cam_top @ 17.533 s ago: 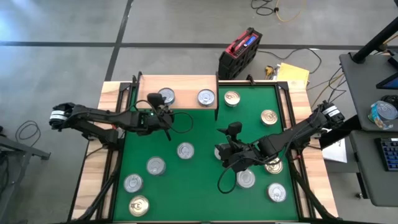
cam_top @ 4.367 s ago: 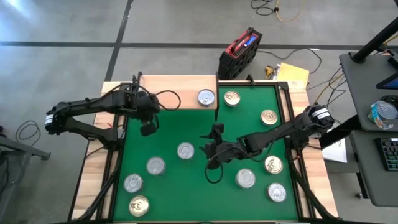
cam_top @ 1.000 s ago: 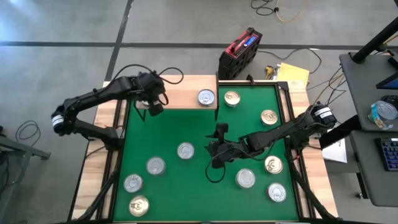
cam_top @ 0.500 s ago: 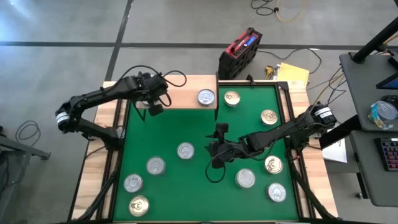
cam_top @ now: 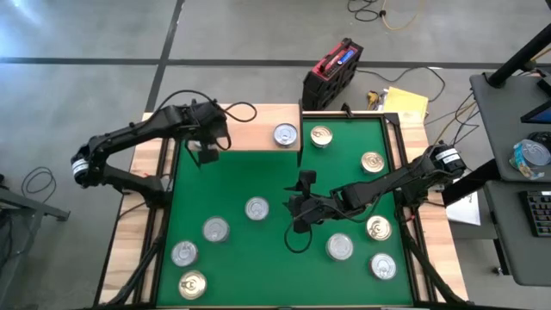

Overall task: Stack canned seafood by type on shelf
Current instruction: Put the center light blue tuna can on the shelf

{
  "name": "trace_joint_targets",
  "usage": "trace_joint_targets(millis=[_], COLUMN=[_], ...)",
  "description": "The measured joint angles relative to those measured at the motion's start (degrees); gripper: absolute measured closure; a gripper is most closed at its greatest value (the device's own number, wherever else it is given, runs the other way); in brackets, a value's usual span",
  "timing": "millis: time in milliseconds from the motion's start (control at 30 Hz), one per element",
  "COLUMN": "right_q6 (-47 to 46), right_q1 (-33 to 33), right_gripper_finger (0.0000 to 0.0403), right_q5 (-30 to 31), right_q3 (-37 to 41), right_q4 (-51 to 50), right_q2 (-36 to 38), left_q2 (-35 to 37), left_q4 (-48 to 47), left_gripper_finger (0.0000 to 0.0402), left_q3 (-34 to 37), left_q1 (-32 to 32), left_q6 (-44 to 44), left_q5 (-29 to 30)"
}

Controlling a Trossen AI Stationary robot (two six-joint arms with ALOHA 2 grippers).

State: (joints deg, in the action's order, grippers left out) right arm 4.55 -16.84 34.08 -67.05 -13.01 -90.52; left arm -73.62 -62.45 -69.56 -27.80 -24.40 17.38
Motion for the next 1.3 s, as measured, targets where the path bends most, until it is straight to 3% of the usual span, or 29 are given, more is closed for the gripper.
trace_joint_targets(millis=[667, 1300], right_q6=[0.0, 0.0], right_q1=[0.0, 0.0], right_gripper_finger=[0.0197, 0.0197], right_q5=[0.0, 0.0], right_q3=[0.0, 0.0], right_q4=[0.0, 0.0], right_q2=[0.0, 0.0], left_q2=[0.1, 0.7], left_q4=[-0.6, -3.1], left_gripper_finger=[0.0401, 0.0401], left_q3=[0.0, -0.1], left_q1=[0.1, 1.5], left_q6=[-0.7, -2.1], left_q5=[-3.0, -1.8])
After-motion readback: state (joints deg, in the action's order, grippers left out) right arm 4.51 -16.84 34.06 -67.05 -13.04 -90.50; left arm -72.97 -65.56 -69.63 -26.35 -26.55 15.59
